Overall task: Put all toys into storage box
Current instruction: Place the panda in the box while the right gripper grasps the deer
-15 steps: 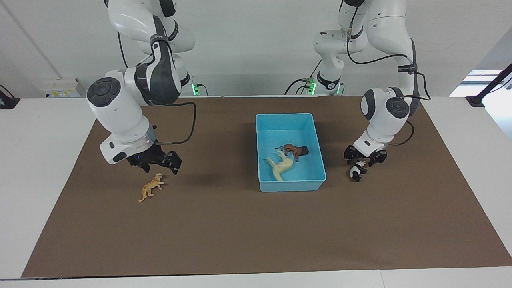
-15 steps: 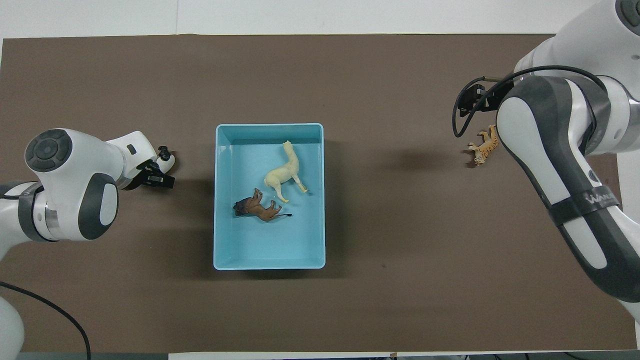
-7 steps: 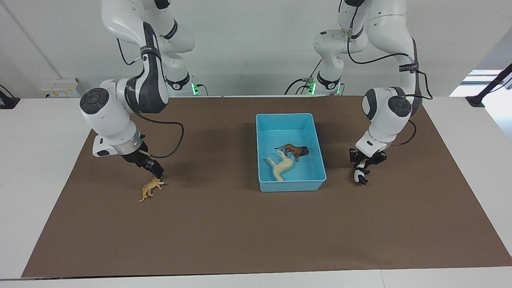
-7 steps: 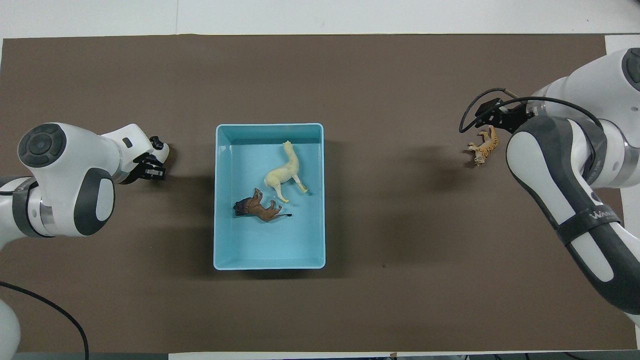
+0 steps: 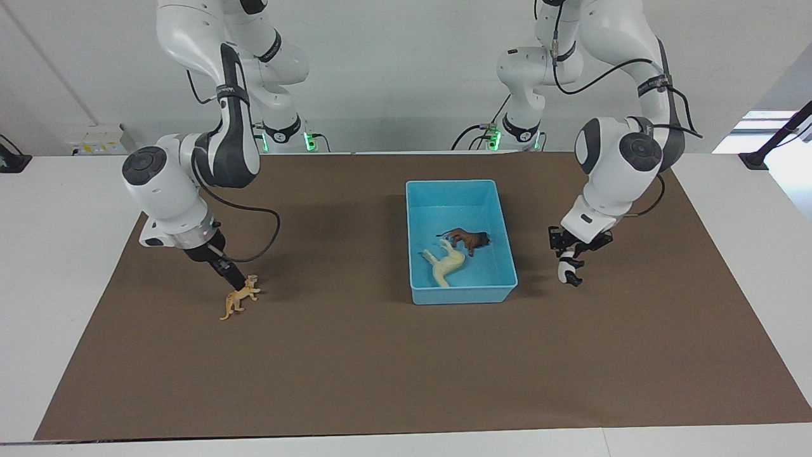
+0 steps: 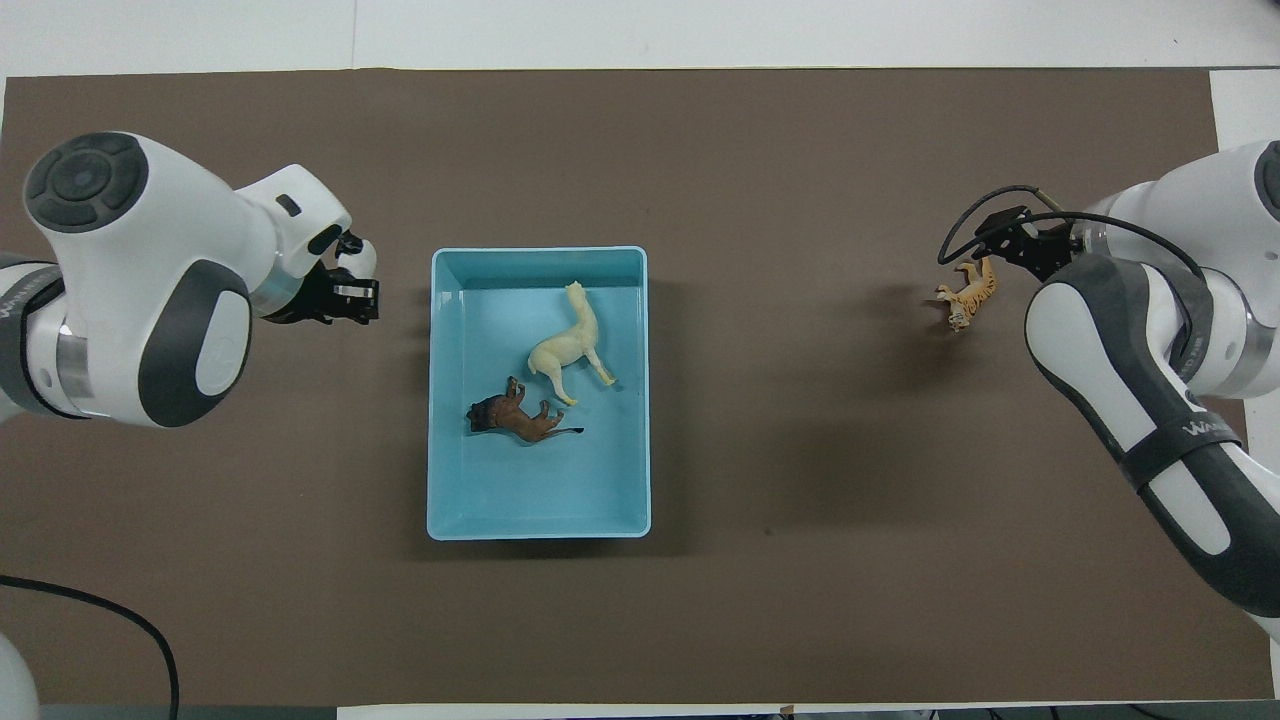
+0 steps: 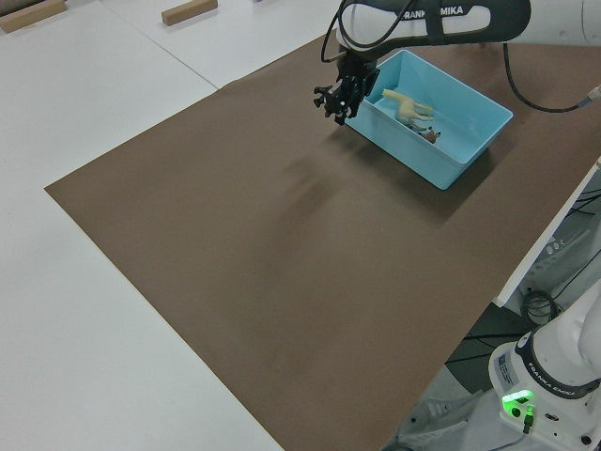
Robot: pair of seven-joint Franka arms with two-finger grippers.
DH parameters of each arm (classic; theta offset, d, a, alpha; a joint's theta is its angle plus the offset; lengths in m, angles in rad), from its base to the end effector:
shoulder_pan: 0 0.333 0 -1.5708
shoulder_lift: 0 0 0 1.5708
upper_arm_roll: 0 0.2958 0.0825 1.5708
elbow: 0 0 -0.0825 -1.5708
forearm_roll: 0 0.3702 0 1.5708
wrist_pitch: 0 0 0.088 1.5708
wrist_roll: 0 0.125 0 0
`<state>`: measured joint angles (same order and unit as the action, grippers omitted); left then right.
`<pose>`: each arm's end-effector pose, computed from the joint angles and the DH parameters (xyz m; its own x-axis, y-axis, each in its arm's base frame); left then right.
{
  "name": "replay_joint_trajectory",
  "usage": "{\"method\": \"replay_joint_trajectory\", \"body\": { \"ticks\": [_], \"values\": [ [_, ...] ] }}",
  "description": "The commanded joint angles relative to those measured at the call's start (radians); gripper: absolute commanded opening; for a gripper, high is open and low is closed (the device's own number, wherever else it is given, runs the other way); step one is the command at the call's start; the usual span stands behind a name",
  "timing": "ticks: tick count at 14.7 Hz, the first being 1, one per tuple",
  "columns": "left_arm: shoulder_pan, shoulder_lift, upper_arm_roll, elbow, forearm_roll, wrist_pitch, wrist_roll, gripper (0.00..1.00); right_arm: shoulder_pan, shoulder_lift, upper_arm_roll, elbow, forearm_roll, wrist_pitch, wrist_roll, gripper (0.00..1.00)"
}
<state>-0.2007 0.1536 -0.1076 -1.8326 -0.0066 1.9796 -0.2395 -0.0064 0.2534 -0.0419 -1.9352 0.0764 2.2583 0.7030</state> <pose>0.5587 -0.1763 0.4137 0.9978 -0.0650 -0.0109 -0.0648 -0.9977 0.0205 0.5996 -0.0251 0.3331 0.6989 -0.7150 0.0191 -0.7115 -0.6977 -0.0840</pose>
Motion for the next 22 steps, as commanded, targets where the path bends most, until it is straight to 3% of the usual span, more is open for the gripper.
{"method": "replay_joint_trajectory", "body": {
  "ticks": [1, 5, 6, 7, 8, 13, 17, 19, 22],
  "values": [
    [-0.152, 0.003, 0.014, 0.024, -0.016, -0.025, -0.214, 0.16, -0.012, 0.026, 0.014, -0.024, 0.008, 0.064, 0.035, 1.00],
    [-0.238, -0.034, 0.014, -0.054, -0.018, 0.028, -0.307, 0.17, -0.032, 0.058, 0.014, -0.025, 0.010, 0.095, 0.049, 1.00],
    [-0.250, -0.045, 0.014, -0.092, -0.018, 0.059, -0.308, 0.30, -0.035, 0.069, 0.014, -0.025, 0.010, 0.115, 0.049, 1.00],
    [-0.249, -0.058, 0.014, -0.118, -0.018, 0.073, -0.308, 0.77, -0.037, 0.085, 0.014, -0.025, 0.023, 0.134, 0.049, 1.00],
    [-0.250, -0.059, 0.014, -0.111, -0.018, 0.058, -0.310, 1.00, -0.035, 0.096, 0.016, -0.025, 0.039, 0.156, 0.049, 1.00],
    [-0.215, -0.075, 0.026, -0.082, -0.018, 0.033, -0.317, 1.00, -0.026, 0.106, 0.016, -0.047, 0.048, 0.171, 0.049, 0.99],
    [-0.062, -0.094, 0.026, -0.065, -0.009, -0.034, -0.291, 1.00, -0.023, 0.104, 0.016, -0.057, 0.062, 0.176, 0.047, 0.95],
    [0.015, -0.118, 0.026, -0.024, -0.007, -0.114, -0.180, 1.00, -0.023, 0.099, 0.017, -0.068, 0.068, 0.176, 0.047, 0.86],
    [0.085, -0.138, 0.028, 0.032, -0.009, -0.179, -0.075, 1.00, -0.021, 0.093, 0.020, -0.094, 0.066, 0.185, 0.017, 0.52]
  ]
}}
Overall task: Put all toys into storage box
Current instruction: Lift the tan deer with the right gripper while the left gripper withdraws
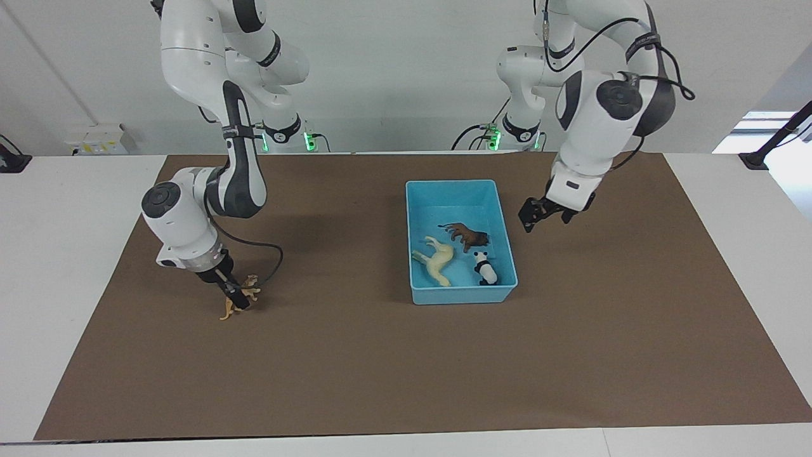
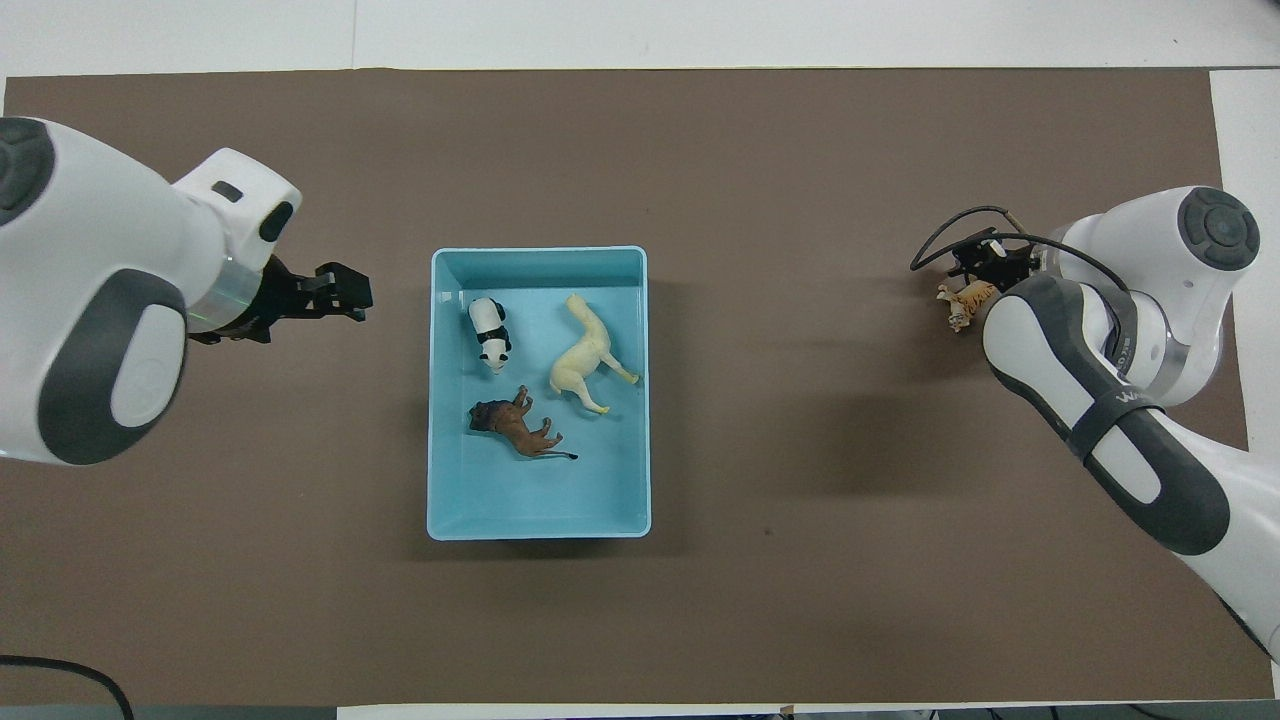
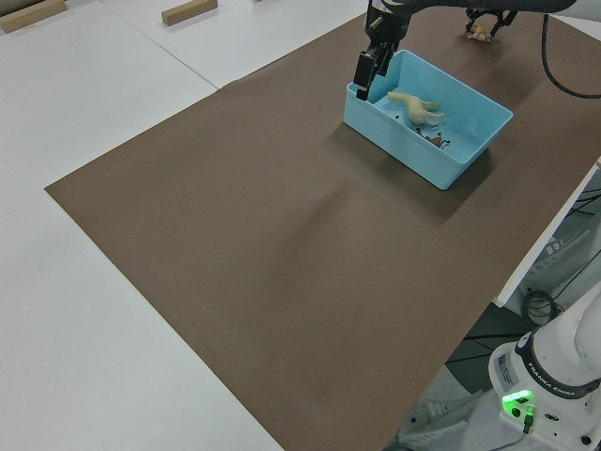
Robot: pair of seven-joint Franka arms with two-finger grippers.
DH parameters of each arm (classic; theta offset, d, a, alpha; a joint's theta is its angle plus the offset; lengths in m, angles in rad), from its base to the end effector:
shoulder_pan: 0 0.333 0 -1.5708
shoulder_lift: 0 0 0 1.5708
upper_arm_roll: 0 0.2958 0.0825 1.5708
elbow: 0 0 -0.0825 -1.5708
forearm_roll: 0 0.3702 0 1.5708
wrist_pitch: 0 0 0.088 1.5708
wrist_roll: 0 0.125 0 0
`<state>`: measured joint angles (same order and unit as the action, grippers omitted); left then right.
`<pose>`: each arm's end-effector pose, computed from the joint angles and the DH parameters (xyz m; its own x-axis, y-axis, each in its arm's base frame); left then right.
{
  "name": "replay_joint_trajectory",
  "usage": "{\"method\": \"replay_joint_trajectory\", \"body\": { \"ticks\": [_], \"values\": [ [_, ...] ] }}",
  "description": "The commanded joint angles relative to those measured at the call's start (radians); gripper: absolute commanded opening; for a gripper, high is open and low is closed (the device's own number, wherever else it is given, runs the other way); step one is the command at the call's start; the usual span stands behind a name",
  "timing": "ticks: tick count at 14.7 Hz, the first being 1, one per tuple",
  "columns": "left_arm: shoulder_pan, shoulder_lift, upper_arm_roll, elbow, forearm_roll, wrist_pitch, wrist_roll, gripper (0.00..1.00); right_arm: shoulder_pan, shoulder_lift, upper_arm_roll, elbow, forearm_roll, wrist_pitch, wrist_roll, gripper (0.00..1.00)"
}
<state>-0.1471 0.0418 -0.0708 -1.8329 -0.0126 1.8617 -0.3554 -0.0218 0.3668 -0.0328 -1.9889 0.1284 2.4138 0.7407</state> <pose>0.5457 -0.1216 0.4670 0.9899 0.1407 -0.0173 0.1408 -0.9900 0.0095 0.5978 -0.0300 0.2568 0.6328 -0.7742 -0.0127 -0.7715 -0.6290 -0.0954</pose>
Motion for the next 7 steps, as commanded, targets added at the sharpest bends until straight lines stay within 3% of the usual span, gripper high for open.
{"method": "replay_joint_trajectory", "body": {
  "ticks": [1, 3, 5, 7],
  "values": [
    [0.052, -0.029, -0.009, 0.046, -0.001, -0.084, 0.045, 1.00, -0.006, -0.022, 0.013, -0.042, 0.014, 0.025, -0.052, 0.34],
    [0.076, -0.036, -0.006, 0.102, -0.001, -0.163, 0.090, 1.00, -0.006, -0.028, 0.014, -0.037, 0.014, 0.013, -0.130, 0.00],
    [0.095, -0.037, -0.004, 0.124, -0.001, -0.206, 0.177, 1.00, -0.006, -0.029, 0.014, -0.005, 0.014, -0.018, -0.174, 0.00],
    [0.118, -0.046, -0.010, 0.124, 0.003, -0.213, 0.200, 1.00, -0.006, -0.029, 0.016, 0.092, 0.014, -0.132, -0.175, 0.00]
  ]
}}
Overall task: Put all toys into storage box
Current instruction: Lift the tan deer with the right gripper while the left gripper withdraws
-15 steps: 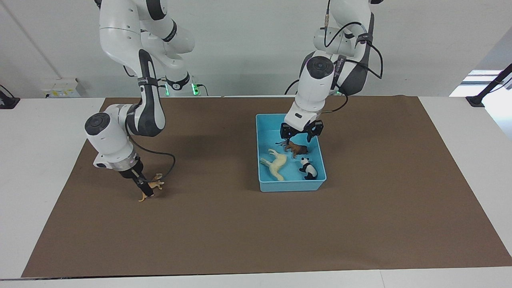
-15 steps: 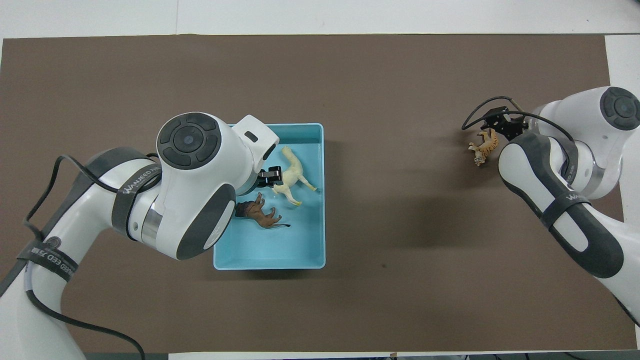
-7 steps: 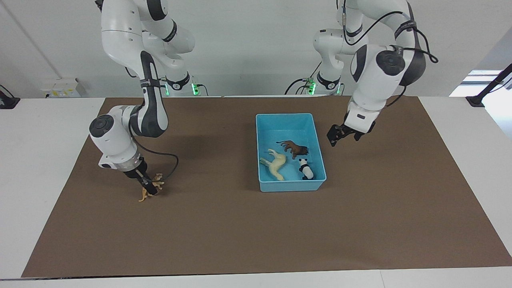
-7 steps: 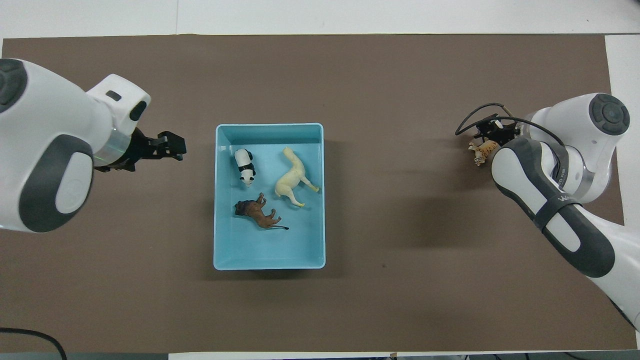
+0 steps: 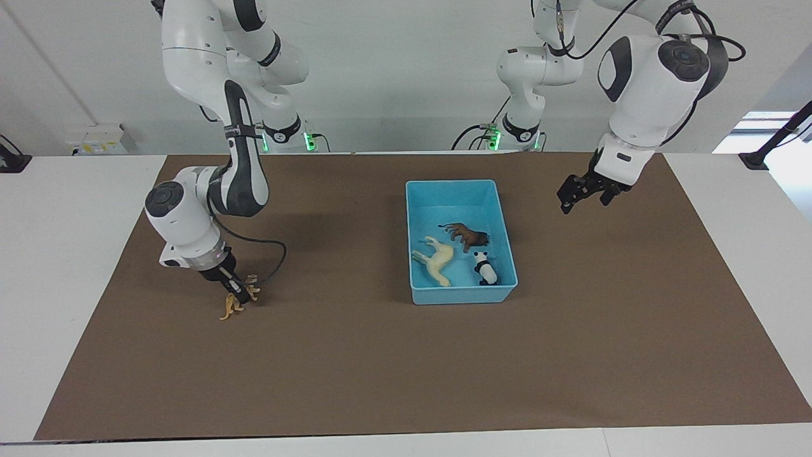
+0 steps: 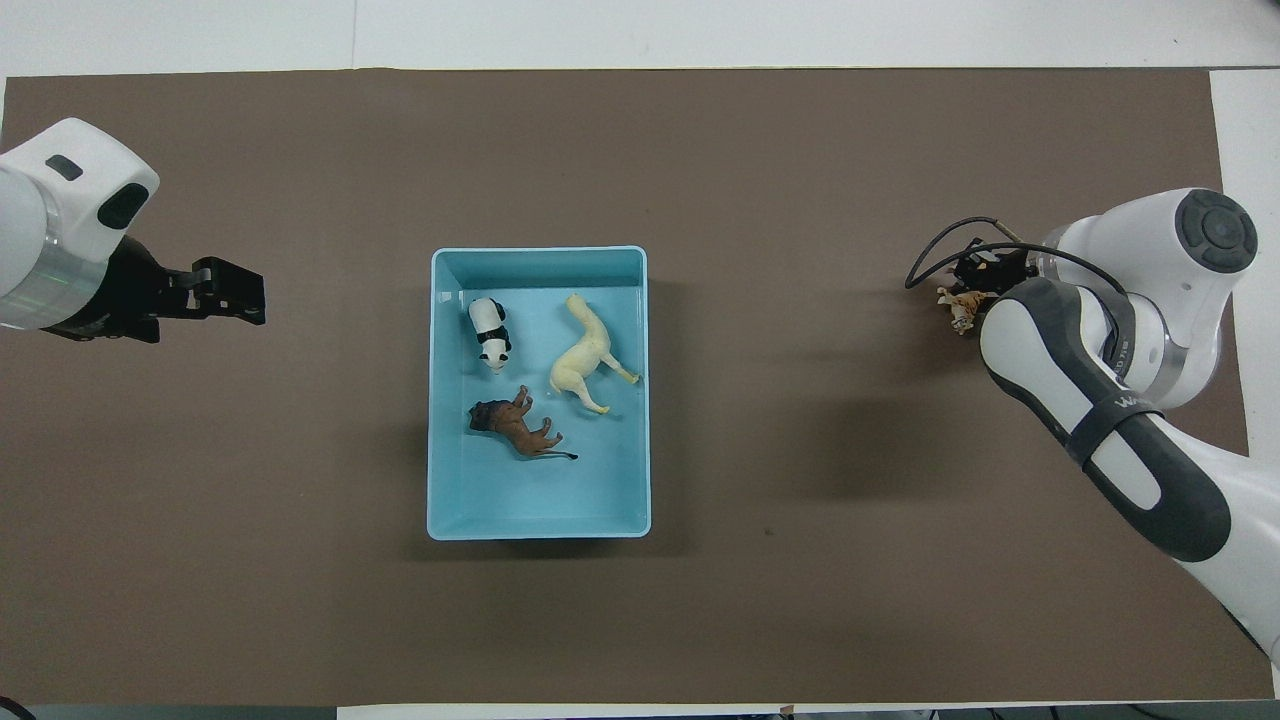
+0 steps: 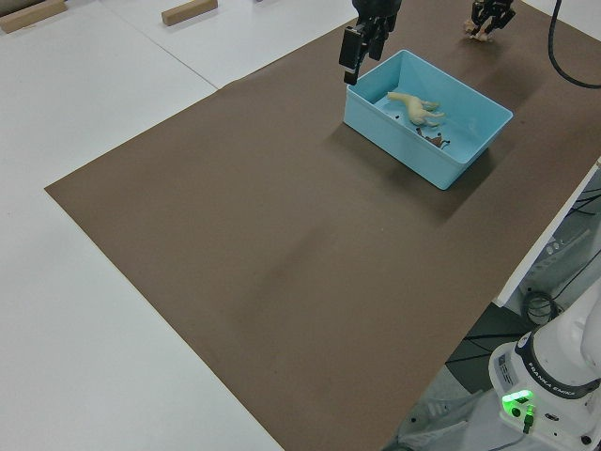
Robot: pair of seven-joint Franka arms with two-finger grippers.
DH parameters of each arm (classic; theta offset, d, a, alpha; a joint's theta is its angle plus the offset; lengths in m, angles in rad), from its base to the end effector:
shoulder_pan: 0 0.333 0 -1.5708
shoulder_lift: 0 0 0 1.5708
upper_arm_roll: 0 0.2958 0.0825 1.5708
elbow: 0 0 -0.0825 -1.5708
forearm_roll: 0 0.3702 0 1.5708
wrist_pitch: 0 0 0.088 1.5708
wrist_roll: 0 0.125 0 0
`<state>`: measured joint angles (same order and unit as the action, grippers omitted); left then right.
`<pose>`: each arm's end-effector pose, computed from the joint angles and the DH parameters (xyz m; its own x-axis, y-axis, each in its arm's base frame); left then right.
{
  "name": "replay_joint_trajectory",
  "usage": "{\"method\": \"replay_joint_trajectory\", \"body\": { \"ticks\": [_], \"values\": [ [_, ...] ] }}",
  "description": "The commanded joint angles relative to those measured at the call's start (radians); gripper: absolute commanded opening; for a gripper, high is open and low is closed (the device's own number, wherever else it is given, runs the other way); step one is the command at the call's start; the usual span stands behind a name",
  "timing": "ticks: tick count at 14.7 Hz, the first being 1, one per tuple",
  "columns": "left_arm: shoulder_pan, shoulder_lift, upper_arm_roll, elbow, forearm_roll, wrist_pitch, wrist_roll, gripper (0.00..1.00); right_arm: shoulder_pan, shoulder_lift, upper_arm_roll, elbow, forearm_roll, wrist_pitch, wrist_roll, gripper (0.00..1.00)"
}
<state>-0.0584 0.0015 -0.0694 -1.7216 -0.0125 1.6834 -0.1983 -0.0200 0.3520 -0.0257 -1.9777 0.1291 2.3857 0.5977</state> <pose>0.5397 -0.0708 0.5257 0.9966 0.0719 -0.0414 0.0722 -0.9974 0.0044 0.5993 -0.0242 0.2676 0.7433 -0.6690 -0.0042 -0.6660 -0.7393 -0.0995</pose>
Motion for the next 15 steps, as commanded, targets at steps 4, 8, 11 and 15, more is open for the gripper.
{"method": "replay_joint_trajectory", "body": {
  "ticks": [4, 8, 11, 15],
  "values": [
    [0.100, 0.006, -0.063, 0.073, 0.005, -0.125, 0.111, 1.00, 0.047, -0.011, 0.046, 0.359, 0.014, -0.366, -0.016, 0.00],
    [0.097, 0.031, -0.063, 0.117, -0.006, -0.114, 0.114, 1.00, 0.252, -0.013, 0.046, 0.436, 0.012, -0.408, 0.100, 0.00],
    [0.088, 0.025, -0.058, 0.112, -0.006, -0.110, 0.114, 1.00, 0.400, -0.013, 0.046, 0.435, 0.012, -0.306, 0.342, 0.00],
    [0.078, 0.023, -0.047, 0.120, -0.007, -0.125, 0.114, 1.00, 0.551, -0.001, 0.046, 0.412, 0.018, -0.151, 0.534, 0.00]
  ]
}}
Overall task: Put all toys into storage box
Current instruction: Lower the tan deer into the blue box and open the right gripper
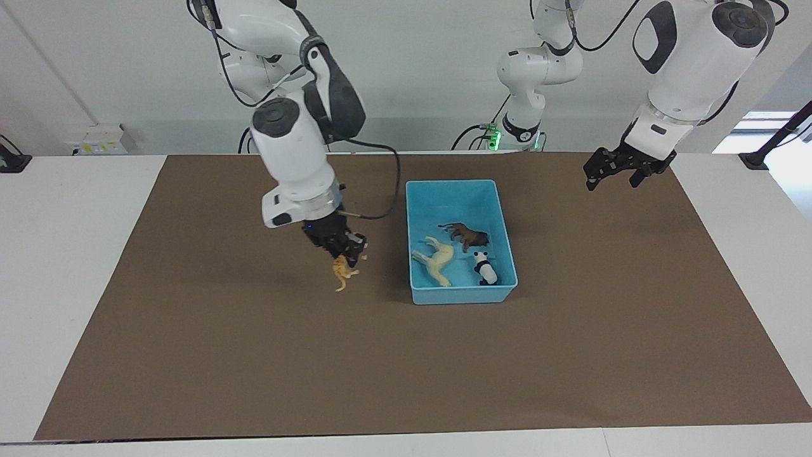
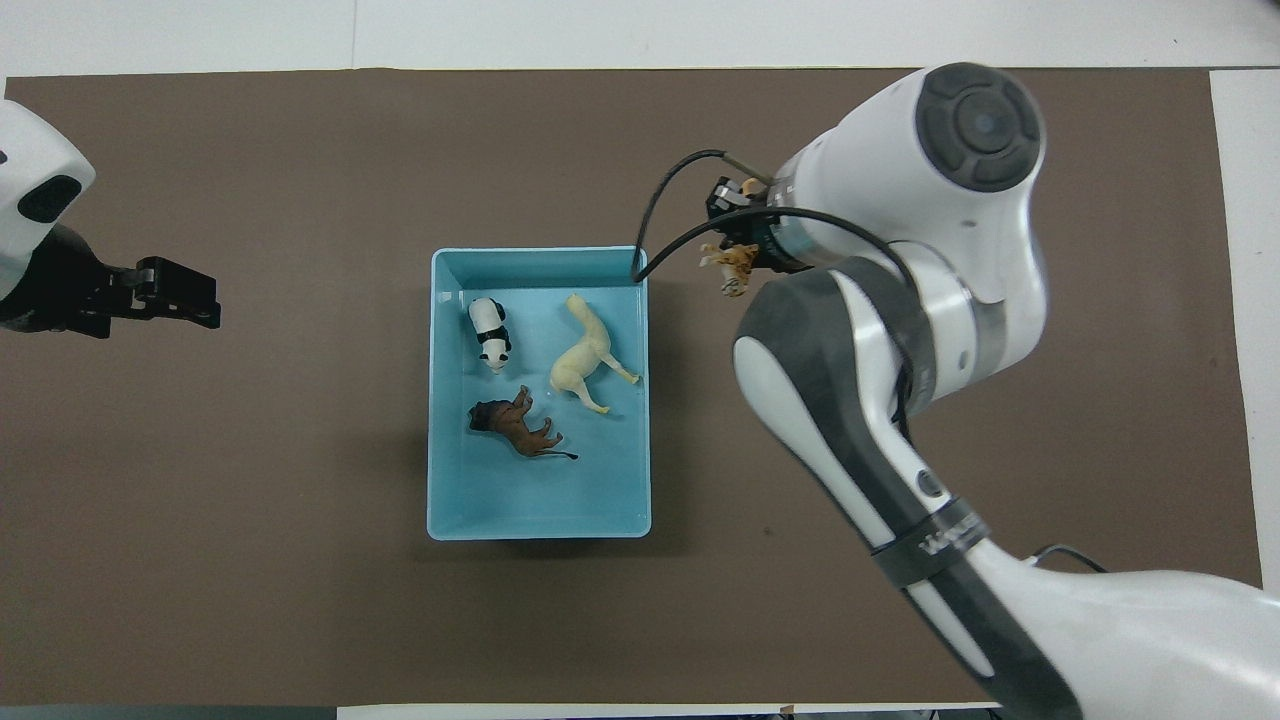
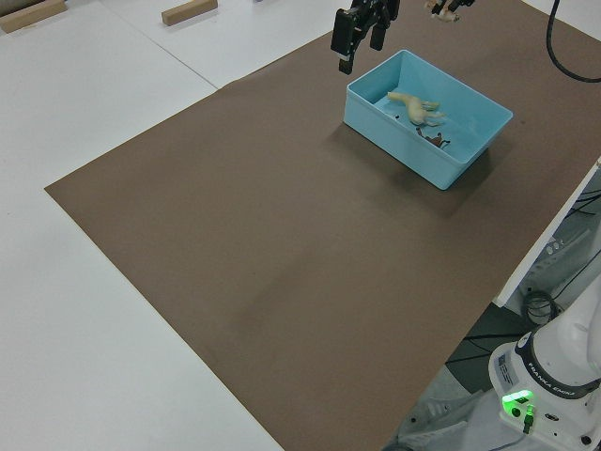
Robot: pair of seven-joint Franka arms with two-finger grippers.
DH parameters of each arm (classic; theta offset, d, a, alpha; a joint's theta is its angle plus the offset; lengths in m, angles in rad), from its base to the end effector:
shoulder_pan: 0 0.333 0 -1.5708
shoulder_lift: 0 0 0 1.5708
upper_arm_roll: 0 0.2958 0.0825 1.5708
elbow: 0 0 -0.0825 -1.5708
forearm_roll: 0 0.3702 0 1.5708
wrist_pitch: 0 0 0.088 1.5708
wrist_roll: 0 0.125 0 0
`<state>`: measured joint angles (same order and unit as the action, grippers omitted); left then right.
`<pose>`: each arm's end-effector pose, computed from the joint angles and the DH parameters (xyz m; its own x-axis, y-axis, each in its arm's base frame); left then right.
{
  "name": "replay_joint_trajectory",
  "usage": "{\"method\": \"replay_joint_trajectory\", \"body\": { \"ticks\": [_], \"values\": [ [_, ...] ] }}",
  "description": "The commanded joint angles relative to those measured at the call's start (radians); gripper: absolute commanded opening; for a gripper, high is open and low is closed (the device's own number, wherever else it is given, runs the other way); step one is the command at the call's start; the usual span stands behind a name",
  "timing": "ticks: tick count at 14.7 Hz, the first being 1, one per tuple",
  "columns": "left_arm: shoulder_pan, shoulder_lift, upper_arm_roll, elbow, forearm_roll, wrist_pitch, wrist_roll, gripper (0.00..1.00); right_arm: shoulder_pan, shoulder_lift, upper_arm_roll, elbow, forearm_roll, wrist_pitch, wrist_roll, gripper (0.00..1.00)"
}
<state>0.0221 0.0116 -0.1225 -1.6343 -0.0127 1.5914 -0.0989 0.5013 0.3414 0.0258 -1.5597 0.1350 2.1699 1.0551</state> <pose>0.5395 -0.0556 0.5528 0.9985 -0.0012 -0.0555 -0.0007 -1.0000 0.0086 0.5781 0.3425 0.4455 0.8291 -0.5591 0.0101 -0.5321 -0.7943 -0.2933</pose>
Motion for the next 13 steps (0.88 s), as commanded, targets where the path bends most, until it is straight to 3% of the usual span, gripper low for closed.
{"method": "replay_joint_trajectory", "body": {
  "ticks": [1, 2, 4, 5, 6, 10, 13],
  "values": [
    [-0.010, 0.011, 0.007, 0.033, -0.007, -0.034, 0.016, 1.00, 0.051, 0.021, -0.006, -0.013, 0.012, 0.108, 0.101, 0.00],
    [-0.016, 0.010, 0.009, 0.033, -0.006, -0.030, 0.016, 1.00, 0.069, 0.034, -0.004, -0.020, 0.012, 0.141, 0.115, 0.00],
    [-0.022, 0.014, 0.018, 0.042, -0.007, -0.034, 0.016, 1.00, 0.112, 0.063, -0.006, -0.022, 0.035, 0.185, 0.140, 0.59],
    [-0.030, 0.015, 0.023, 0.045, -0.007, -0.036, 0.025, 1.00, 0.129, 0.082, -0.006, -0.022, 0.041, 0.197, 0.140, 0.82],
    [-0.037, 0.015, 0.036, 0.045, -0.010, -0.033, 0.037, 1.00, 0.132, 0.084, -0.006, -0.022, 0.041, 0.194, 0.141, 0.98],
    [-0.050, 0.002, 0.044, 0.025, -0.009, -0.022, 0.036, 1.00, 0.125, 0.071, -0.013, -0.005, 0.026, 0.110, 0.154, 1.00],
    [-0.054, -0.007, 0.041, 0.022, -0.009, -0.025, 0.028, 1.00, 0.054, 0.019, -0.024, 0.001, -0.020, 0.026, 0.085, 1.00]
  ]
}}
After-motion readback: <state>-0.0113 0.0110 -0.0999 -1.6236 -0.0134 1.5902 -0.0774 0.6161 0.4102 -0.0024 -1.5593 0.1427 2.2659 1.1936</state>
